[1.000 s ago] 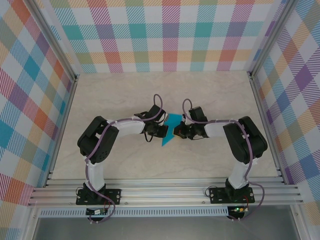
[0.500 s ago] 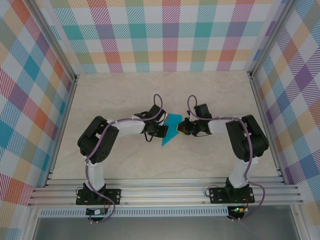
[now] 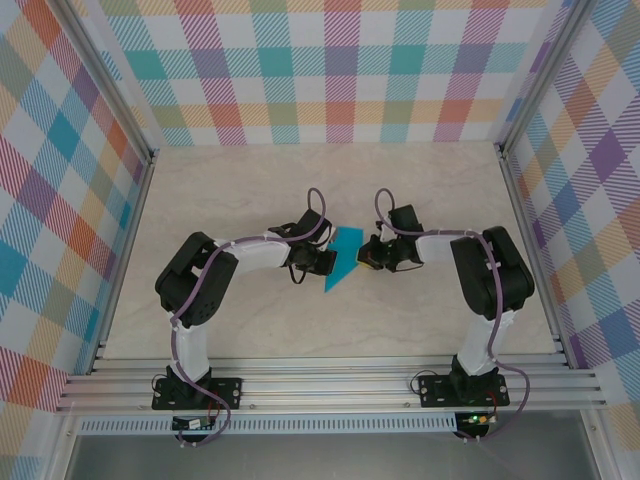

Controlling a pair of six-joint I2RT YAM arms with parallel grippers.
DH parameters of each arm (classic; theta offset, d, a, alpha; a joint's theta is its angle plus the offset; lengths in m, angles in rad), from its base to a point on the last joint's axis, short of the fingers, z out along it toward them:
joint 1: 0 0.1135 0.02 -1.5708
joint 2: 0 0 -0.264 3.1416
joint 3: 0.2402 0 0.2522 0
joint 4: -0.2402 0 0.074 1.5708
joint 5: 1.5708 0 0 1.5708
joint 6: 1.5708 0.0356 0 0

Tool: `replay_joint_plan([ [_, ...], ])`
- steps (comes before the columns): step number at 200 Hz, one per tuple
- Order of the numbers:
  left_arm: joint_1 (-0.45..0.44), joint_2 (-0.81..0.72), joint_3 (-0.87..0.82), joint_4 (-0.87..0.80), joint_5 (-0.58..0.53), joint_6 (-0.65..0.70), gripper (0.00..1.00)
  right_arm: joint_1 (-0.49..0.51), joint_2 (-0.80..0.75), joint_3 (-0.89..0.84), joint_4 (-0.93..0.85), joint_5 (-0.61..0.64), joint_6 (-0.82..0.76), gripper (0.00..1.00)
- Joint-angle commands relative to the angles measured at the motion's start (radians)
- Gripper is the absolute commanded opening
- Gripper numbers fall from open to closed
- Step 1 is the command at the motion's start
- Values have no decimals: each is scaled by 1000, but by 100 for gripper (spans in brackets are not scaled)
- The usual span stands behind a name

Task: Fold a paper plane with a square sheet of paper (pick it up from the middle)
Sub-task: Third fold the triangle at the center of the table.

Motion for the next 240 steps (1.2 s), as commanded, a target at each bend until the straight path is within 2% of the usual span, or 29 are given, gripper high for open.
replay_joint_plan([
  [1,9,88,-38,-110,-33,16,0,-24,-46,34,-13,-63,-36,0],
  [88,9,90,-40,-111,-30,16,0,-27,17,8,21,-63,-42,0],
  [159,9,92,-40,-115,-22,21,0,-26,59,33,-94,27,-94,0],
  [189,9,91,-43,-117,-14,22,0,-26,-14,49,-142,39,-112,1],
  [215,9,86,-45,-118,-10,22,0,-23,-87,64,-144,-13,-113,1],
  [240,9,82,-43,-115,-9,21,0,9,-82,79,-114,-95,-104,1],
])
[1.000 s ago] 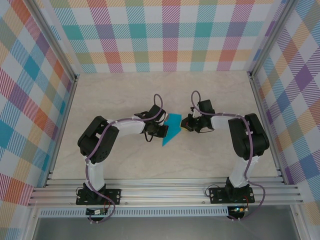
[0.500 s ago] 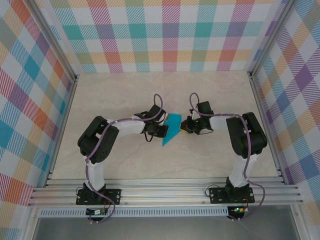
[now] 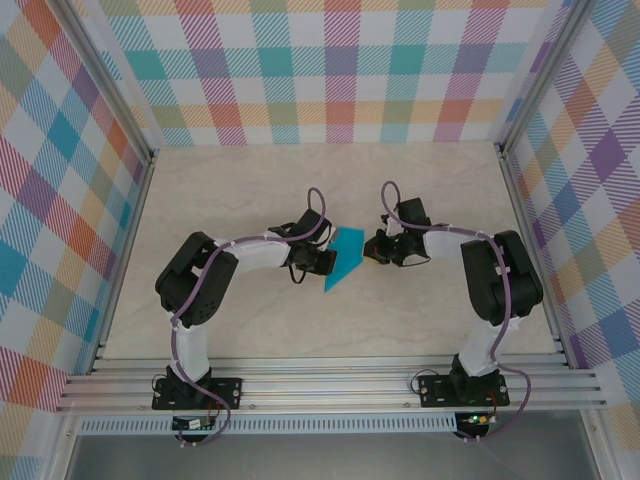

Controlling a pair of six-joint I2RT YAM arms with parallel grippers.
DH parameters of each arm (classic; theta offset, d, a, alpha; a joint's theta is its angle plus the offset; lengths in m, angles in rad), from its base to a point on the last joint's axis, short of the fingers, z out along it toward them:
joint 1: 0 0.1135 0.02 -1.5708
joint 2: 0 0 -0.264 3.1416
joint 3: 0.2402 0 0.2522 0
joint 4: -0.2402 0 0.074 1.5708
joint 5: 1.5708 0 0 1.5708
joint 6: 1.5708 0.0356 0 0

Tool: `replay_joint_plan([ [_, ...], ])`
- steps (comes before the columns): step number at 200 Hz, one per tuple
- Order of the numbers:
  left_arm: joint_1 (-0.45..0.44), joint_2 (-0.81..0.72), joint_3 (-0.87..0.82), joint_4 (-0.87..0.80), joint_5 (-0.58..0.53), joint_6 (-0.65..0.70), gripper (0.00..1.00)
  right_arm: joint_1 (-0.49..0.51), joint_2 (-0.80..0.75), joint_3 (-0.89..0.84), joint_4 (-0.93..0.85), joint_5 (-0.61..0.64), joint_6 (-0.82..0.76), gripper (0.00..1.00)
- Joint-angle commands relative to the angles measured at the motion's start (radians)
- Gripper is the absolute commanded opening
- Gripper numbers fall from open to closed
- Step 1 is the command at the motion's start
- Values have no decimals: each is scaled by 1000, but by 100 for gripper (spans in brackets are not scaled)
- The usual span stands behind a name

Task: Fold a paper plane with a square sheet of paper (pick it up from the middle)
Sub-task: Third fold the triangle at the center of the table.

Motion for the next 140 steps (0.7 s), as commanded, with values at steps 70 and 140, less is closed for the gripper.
replay_joint_plan([
  [70,7,74,-48,-117,-10,19,0,73,100,74,-17,-53,-22,0],
  [140,7,9,-41,-137,-23,-14,15,72,155,61,-33,-16,-31,0],
])
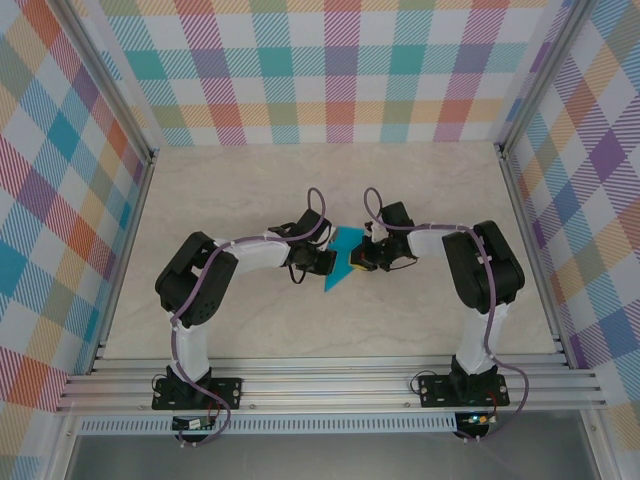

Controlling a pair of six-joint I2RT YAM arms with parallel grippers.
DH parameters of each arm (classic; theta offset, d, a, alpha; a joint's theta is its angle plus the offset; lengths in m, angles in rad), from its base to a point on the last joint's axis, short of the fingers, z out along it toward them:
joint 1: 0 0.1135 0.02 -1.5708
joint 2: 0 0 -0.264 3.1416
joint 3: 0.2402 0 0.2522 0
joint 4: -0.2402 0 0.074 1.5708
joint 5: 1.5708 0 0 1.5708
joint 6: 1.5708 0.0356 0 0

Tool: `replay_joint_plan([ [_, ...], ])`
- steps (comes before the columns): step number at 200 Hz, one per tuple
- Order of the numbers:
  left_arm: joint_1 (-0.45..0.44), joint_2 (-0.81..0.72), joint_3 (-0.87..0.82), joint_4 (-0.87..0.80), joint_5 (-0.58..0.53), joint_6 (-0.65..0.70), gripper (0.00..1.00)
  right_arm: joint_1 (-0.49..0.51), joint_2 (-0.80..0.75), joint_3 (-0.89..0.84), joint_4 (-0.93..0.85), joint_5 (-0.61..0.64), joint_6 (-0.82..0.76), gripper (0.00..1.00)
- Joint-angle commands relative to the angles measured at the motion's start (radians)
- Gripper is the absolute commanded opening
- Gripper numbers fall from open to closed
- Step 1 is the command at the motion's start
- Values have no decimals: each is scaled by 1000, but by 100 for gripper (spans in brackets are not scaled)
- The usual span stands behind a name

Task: Fold a paper plane with a square sheet of paper (pick it up from the middle)
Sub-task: Third fold the triangle at the center of the table.

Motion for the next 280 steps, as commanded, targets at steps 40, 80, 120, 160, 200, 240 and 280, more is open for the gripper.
replay_joint_plan([
  [40,9,-100,-32,-183,-84,-86,42,-1,19,9,-49,32,-17,0],
  [80,5,-187,-52,-155,18,-173,33,0,20,17,-70,40,-22,0],
  [120,-24,-176,-77,-32,200,-258,12,-1,22,16,-65,38,-15,0],
  [160,-24,-93,-78,80,280,-309,10,0,26,14,-69,38,-17,0],
  [200,-25,-39,-91,48,223,-309,8,-1,24,19,-75,34,-20,0],
  [240,-22,-40,-132,-1,137,-297,4,-1,18,47,-97,28,-29,0],
  [280,-23,-76,-215,46,152,-315,3,-1,-7,76,-113,10,-36,1],
])
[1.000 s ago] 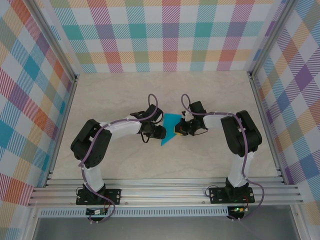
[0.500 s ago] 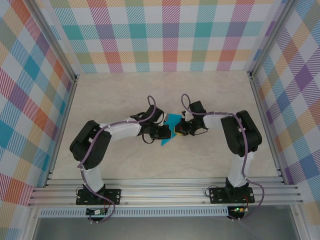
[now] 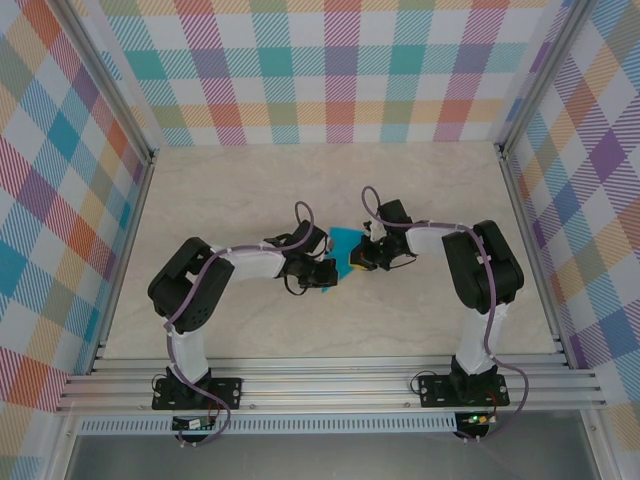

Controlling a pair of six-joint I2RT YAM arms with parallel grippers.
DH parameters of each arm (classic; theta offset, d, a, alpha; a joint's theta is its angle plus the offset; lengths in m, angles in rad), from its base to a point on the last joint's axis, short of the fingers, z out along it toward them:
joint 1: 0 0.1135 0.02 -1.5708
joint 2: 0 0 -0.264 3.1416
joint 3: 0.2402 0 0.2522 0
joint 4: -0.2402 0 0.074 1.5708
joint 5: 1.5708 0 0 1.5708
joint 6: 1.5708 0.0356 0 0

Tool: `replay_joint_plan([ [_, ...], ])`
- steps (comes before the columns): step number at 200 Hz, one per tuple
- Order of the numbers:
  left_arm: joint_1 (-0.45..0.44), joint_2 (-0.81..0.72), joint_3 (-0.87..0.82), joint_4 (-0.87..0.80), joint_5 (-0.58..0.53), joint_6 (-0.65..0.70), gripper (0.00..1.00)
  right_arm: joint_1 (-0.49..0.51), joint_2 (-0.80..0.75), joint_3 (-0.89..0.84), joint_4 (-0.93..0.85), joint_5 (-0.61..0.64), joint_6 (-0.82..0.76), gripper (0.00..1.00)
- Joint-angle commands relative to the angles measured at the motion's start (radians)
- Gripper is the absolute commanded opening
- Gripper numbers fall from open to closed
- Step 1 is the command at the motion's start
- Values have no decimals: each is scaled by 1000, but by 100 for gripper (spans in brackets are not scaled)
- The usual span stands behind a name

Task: Fold a paper plane with a square sheet of paper (pick it up from the middle)
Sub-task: Third fold the triangle at the center of the table.

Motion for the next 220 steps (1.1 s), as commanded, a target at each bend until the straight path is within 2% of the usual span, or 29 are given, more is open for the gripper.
replay_joint_plan([
  [1,-2,-13,-73,-57,-37,-17,3,-2,-9,34,-30,-13,-22,1],
  [44,-2,-26,-84,-48,-36,-17,3,25,-81,23,18,-81,0,3],
  [79,-2,-26,-77,-50,-36,-17,2,80,-73,-6,69,-30,58,0],
  [135,-1,-34,-80,-66,-47,-6,1,96,-23,-67,142,13,89,0],
  [170,-1,-30,-85,-69,-56,-1,1,77,-2,-70,144,45,61,0],
  [220,-1,-38,-91,-81,-57,13,0,-20,-16,-117,261,5,60,1],
])
